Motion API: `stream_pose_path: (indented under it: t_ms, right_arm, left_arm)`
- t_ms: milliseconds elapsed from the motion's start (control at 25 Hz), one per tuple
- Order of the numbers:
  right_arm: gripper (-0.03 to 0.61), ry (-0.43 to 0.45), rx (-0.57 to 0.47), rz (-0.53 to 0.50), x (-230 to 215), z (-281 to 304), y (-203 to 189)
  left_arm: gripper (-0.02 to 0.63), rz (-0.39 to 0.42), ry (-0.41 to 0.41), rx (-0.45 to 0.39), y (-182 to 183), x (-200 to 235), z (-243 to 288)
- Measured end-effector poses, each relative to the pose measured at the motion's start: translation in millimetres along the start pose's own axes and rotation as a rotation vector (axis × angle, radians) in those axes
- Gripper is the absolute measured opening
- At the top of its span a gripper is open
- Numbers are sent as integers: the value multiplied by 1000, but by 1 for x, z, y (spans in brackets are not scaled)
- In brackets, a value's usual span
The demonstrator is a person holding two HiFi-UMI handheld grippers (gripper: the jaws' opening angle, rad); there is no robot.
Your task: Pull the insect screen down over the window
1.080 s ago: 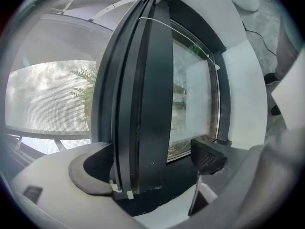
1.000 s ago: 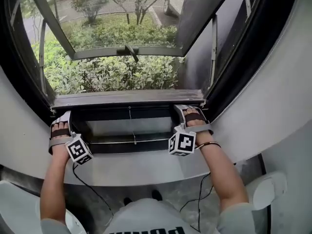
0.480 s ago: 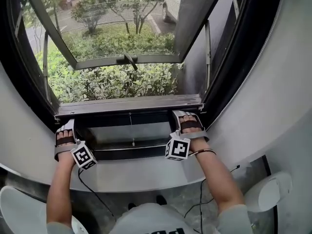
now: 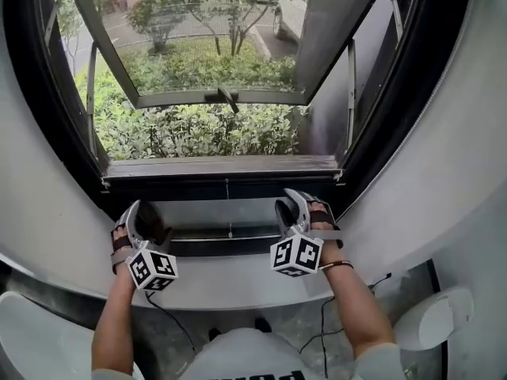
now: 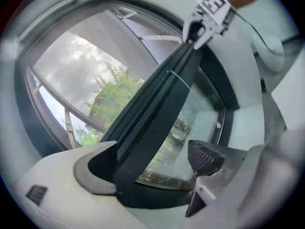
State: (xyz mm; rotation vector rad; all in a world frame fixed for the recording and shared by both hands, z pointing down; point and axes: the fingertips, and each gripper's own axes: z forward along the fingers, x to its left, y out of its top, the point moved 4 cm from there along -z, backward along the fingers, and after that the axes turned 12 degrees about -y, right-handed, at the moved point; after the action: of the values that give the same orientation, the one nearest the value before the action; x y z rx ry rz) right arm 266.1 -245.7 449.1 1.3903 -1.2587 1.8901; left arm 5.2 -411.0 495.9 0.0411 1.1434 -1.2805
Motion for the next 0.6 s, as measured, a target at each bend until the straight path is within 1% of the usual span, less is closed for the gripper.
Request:
stream_pose_path:
  t_ms: [40,120,200,240,280,320,360,400,480,600]
  right_arm:
    - [153,14,6,76,2,-5,6]
    - [152,44,14,234,6,-16,17]
    - [146,71,23,391,11,-27,29]
    - [130,79,31,465,14,-33,33]
    - [110,83,39,537,17,-39,37]
    - [77,84,50,607,20,-46,40]
    - [42,86,61,674,25,-52,43]
    - [21,89,73,738,30,-59,46]
    - [6,99,96,851,41,-72,51]
    - [6,118,113,958,57,-90,58]
  left_arm:
    - [453,-92,-23,-67,5,-4,-7]
    - [349,-270,-51,-189,13,-8,-23]
    - [189,-424,-50,-296,16,-8,-40]
    - [108,-485,-48,-344,17,-7,-48]
    - [50,-537,-51,-385,17,-9,-54]
    - [20,-580,-60,-416,15,-12,-60]
    - [14,-617,-75,-441,12,-17,-64]
    - [14,-651,-93,-467,10,-22,-68]
    - [12,-714,-140,-521,6,-34,-75]
    - [12,-794,-233,-589,5,-55,-85]
